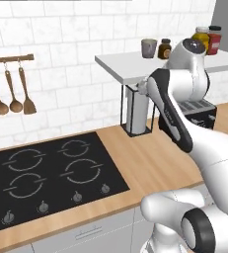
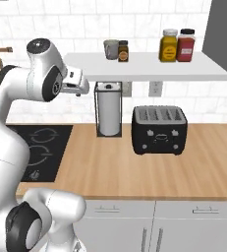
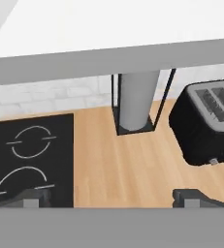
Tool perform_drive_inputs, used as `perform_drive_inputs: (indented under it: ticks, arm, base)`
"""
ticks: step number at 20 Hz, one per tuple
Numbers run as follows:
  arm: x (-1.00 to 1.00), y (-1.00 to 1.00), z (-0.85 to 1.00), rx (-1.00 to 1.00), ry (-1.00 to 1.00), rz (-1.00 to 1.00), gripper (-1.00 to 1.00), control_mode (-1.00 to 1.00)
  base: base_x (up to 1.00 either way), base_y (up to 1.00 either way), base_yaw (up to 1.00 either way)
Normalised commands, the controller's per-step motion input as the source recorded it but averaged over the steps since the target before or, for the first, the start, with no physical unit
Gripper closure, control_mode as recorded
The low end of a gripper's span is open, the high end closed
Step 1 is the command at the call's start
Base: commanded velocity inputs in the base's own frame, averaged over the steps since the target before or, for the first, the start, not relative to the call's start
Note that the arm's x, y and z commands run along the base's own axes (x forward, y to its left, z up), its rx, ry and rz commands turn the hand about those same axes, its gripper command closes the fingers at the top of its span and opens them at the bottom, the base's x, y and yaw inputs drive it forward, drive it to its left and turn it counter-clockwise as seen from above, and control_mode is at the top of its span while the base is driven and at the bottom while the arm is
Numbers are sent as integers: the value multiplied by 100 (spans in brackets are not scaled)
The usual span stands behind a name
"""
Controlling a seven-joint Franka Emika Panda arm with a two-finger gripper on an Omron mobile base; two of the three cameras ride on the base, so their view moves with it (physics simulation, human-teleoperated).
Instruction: Gather all objects into one cabinet and sort the glasses and bowls to opposite sides.
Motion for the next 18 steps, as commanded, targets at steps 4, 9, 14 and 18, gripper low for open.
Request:
perform_drive_inputs:
  ticks: [4,9,14,18]
  arm:
    - [64,0,84,0,-25,-9,-100,-100]
    - [47,-17,53,0,-10,-13,-100,-100]
    - [8,-3,10,0,-6,-8,-100,-100]
    - [26,0,10,0,-3,-6,-100,-100]
  base:
    - [0,0,0]
    - [0,0,0]
    - [0,0,0]
    - [0,0,0]
